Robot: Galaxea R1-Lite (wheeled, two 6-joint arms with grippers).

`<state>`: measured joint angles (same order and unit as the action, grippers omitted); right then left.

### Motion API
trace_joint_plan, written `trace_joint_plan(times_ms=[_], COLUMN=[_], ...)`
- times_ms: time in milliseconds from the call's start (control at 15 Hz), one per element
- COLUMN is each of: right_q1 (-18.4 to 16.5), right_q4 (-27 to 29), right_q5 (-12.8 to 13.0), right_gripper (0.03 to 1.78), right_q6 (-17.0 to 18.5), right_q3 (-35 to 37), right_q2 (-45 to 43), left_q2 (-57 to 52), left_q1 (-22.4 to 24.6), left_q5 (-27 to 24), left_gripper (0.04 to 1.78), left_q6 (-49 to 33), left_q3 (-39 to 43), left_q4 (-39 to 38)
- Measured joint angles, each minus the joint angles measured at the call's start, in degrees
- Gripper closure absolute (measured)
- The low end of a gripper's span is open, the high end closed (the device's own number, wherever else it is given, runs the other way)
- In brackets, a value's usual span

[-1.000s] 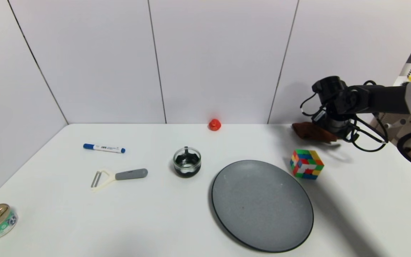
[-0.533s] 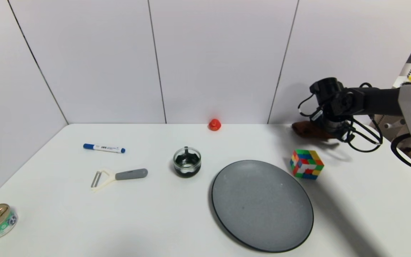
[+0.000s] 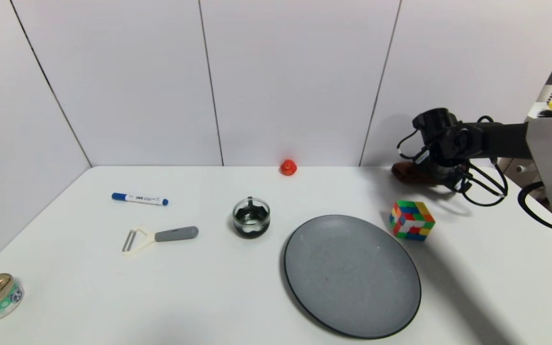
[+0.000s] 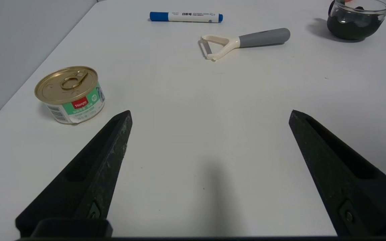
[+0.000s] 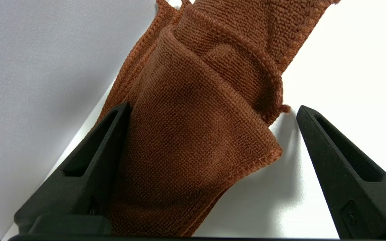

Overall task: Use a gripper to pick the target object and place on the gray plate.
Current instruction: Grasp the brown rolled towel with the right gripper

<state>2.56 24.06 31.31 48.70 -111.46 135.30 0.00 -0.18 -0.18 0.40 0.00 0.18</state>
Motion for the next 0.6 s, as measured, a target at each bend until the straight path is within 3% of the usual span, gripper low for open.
trace_joint_plan(times_ms=[467,600], right_q1=[0.2,0.2], right_q4=[0.2,1.0], right_q5=[-0.3,-0.3], right_gripper=[0.12,0.48], right_q6=[-0.1,-0.4], right_q3=[0.0,0.1], right_q2=[-0.5,-0.4], left_q2=[0.0,0.0], left_q1=[0.0,0.0], left_q5=[0.0,0.0], left_gripper=[0.13,0.13], left_q6=[0.0,0.0], left_q3=[0.0,0.0], left_q4=[0.0,0.0])
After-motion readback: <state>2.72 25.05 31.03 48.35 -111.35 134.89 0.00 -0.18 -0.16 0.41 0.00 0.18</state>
